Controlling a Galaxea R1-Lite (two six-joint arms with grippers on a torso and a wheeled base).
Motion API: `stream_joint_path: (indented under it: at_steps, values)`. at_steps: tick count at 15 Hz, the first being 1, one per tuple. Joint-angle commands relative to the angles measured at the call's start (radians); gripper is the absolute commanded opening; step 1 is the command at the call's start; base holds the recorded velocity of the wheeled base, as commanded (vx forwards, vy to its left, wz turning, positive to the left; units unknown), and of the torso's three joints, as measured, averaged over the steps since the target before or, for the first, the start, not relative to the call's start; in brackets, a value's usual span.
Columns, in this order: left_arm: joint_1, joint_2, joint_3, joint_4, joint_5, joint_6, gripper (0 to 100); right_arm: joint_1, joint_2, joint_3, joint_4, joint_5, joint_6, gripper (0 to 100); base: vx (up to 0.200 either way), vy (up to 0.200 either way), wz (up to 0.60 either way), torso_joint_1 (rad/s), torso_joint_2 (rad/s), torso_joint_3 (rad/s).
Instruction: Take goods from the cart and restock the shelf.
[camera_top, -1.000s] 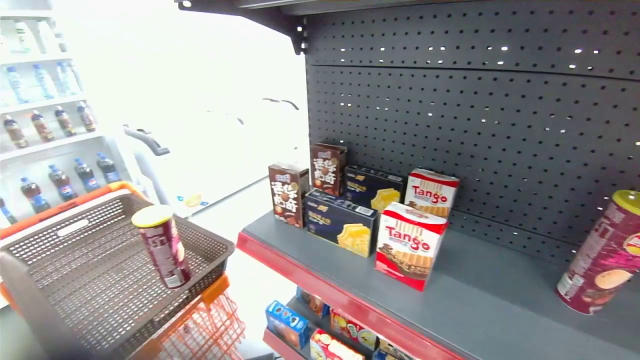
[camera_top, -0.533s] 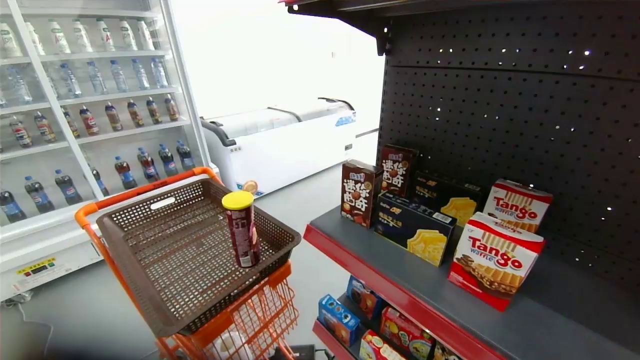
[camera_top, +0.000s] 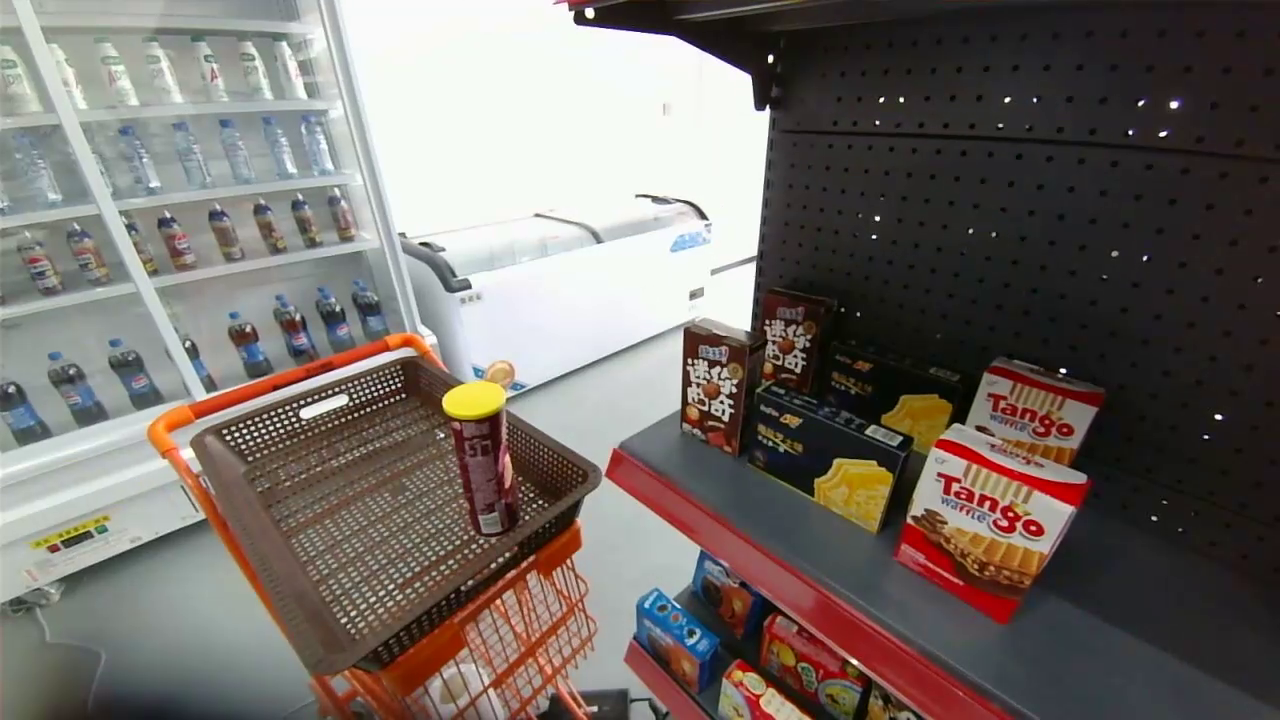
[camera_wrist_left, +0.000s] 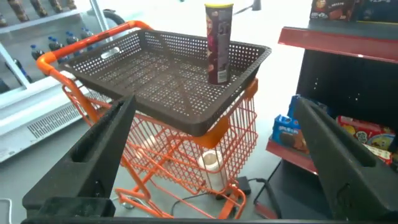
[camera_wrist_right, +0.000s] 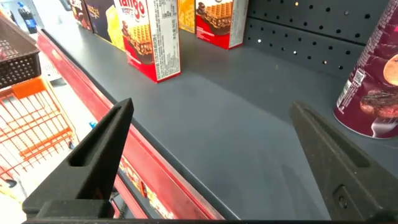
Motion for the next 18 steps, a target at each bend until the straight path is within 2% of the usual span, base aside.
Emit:
stream_joint_path:
  at_steps: [1, 2, 3, 4, 7, 8, 9, 12, 14, 17, 18]
  values:
    - [-0.015, 0.376, -0.189, 0.026, -0.014, 0.013, 100, 0.001, 0.001, 0.000, 0.000, 0.000, 0.000, 100, 0.000, 0.000, 0.00, 0.000, 0.00, 0.000]
    - [-0.015, 0.430, -0.210, 0.021, -0.016, 0.013, 100, 0.001, 0.001, 0.000, 0.000, 0.000, 0.000, 100, 0.000, 0.000, 0.00, 0.000, 0.00, 0.000]
    - [-0.014, 0.599, -0.290, -0.017, -0.014, 0.015, 100, 0.001, 0.001, 0.000, 0.002, 0.000, 0.000, 100, 0.000, 0.000, 0.00, 0.000, 0.00, 0.000]
    - [-0.015, 0.677, -0.322, -0.045, -0.013, 0.016, 100, 0.001, 0.001, 0.000, 0.000, 0.000, 0.000, 100, 0.000, 0.000, 0.00, 0.000, 0.00, 0.000]
    - [0.005, 0.887, -0.353, -0.145, -0.013, 0.016, 100, 0.001, 0.001, 0.000, 0.000, 0.000, 0.000, 100, 0.000, 0.000, 0.00, 0.000, 0.00, 0.000]
    - [0.044, 1.004, -0.353, -0.227, -0.017, 0.024, 100, 0.001, 0.001, 0.000, 0.000, 0.000, 0.000, 100, 0.000, 0.000, 0.00, 0.000, 0.00, 0.000]
    - [0.049, 1.093, -0.355, -0.284, -0.017, 0.044, 100, 0.001, 0.001, 0.000, 0.000, 0.000, -0.002, 100, 0.000, 0.000, 0.00, 0.000, 0.00, 0.000]
    - [0.028, 1.344, -0.396, -0.494, -0.029, 0.048, 100, 0.001, 0.001, 0.000, 0.000, 0.000, 0.000, 100, 0.000, 0.000, 0.00, 0.000, 0.00, 0.000]
    - [-0.009, 1.505, -0.471, -0.629, -0.033, 0.050, 100, 0.001, 0.001, 0.000, 0.002, 0.000, 0.000, 100, 0.000, 0.000, 0.00, 0.000, 0.00, 0.000]
    - [-0.048, 1.674, -0.582, -0.680, -0.031, 0.050, 100, 0.001, 0.001, 0.000, 0.000, 0.000, 0.000, 100, 0.000, 0.000, 0.00, 0.000, 0.00, 0.000]
    - [-0.048, 1.677, -0.585, -0.680, -0.031, 0.050, 100, 0.001, 0.001, 0.000, 0.000, 0.000, 0.000, 100, 0.000, 0.000, 0.00, 0.000, 0.00, 0.000]
